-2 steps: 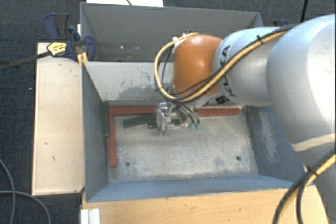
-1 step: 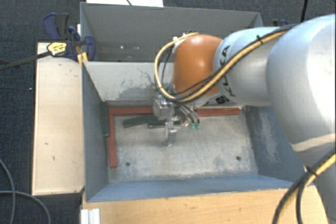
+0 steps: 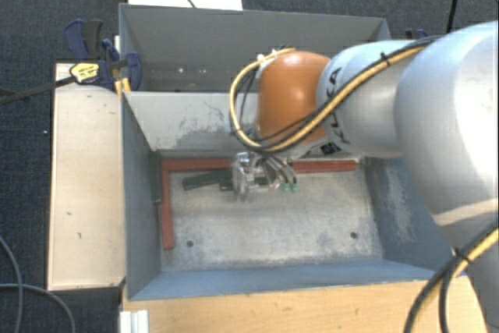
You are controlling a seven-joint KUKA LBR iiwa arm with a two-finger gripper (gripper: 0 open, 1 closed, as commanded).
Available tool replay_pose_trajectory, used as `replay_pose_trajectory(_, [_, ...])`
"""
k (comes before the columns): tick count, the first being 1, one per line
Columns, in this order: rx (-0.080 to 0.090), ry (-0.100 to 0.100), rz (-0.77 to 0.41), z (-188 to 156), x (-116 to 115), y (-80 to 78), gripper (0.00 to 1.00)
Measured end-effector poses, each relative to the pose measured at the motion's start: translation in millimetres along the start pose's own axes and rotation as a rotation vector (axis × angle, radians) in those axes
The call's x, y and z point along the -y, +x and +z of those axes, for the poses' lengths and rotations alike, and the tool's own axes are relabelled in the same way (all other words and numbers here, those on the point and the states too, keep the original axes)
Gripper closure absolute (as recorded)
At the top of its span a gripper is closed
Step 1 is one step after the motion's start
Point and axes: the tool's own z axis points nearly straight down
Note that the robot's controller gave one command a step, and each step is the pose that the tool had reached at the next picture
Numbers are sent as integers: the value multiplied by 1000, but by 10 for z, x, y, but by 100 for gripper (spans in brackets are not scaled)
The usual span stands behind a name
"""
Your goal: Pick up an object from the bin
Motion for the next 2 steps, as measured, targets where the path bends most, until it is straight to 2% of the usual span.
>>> replay_pose_trajectory(1, [0,0,2,0,0,0,0])
replay_pose_trajectory(2, [0,0,2,0,0,0,0])
